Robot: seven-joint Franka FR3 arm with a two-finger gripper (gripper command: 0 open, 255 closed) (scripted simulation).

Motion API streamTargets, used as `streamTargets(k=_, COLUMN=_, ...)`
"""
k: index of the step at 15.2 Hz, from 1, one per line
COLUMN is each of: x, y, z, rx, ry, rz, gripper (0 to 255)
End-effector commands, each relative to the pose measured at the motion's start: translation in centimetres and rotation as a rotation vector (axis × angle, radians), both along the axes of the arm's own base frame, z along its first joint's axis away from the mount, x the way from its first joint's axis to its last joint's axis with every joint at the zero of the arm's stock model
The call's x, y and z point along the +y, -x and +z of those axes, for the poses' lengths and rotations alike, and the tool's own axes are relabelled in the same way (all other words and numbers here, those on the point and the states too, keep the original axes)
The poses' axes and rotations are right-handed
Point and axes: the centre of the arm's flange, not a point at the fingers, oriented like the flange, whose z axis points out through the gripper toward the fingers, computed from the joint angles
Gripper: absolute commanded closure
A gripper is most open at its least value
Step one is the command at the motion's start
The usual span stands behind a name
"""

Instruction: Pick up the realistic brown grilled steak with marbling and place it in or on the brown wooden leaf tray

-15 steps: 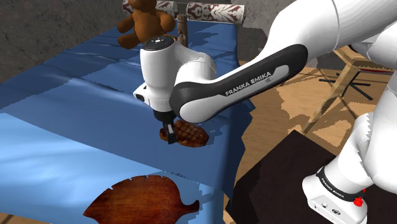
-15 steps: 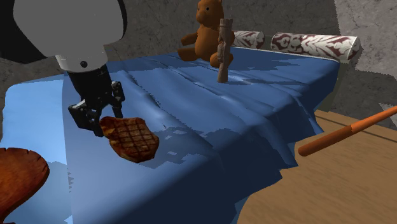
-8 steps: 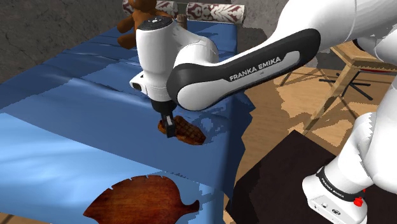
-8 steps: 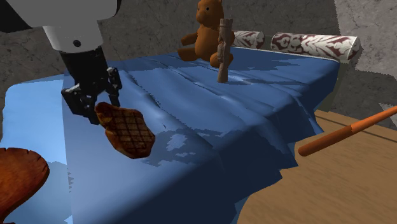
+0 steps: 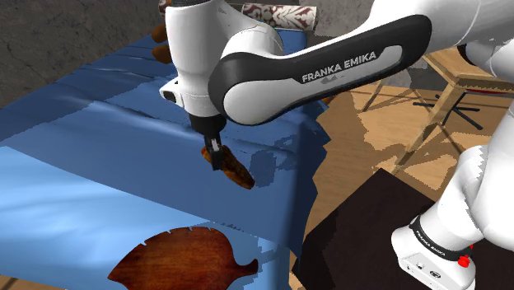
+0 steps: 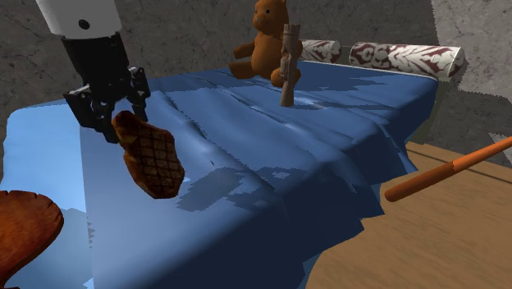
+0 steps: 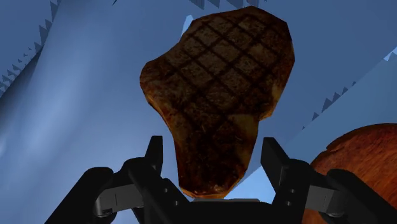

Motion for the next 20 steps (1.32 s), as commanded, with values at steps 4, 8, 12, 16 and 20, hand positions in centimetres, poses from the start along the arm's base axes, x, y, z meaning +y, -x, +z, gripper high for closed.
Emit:
streamTargets(k=4, x=5.1, y=3.2, z=0.4, rx=0.0, ry=0.0, rz=0.0, gripper=255)
streamTargets(k=8, x=9.6, y=5.9, z=0.7, rx=0.0, ry=0.0, rz=0.0, gripper=255)
streamTargets(k=12, x=14.2, y=8.7, z=0.9, rx=0.0, ry=0.0, rz=0.0, gripper=255)
streamTargets(k=16, x=18.7, y=11.4, z=1.1, rx=0.0, ry=0.0, rz=0.0, gripper=255)
streamTargets(k=20, x=22.2, y=13.6, z=0.8, rx=0.0, ry=0.0, rz=0.0, gripper=255)
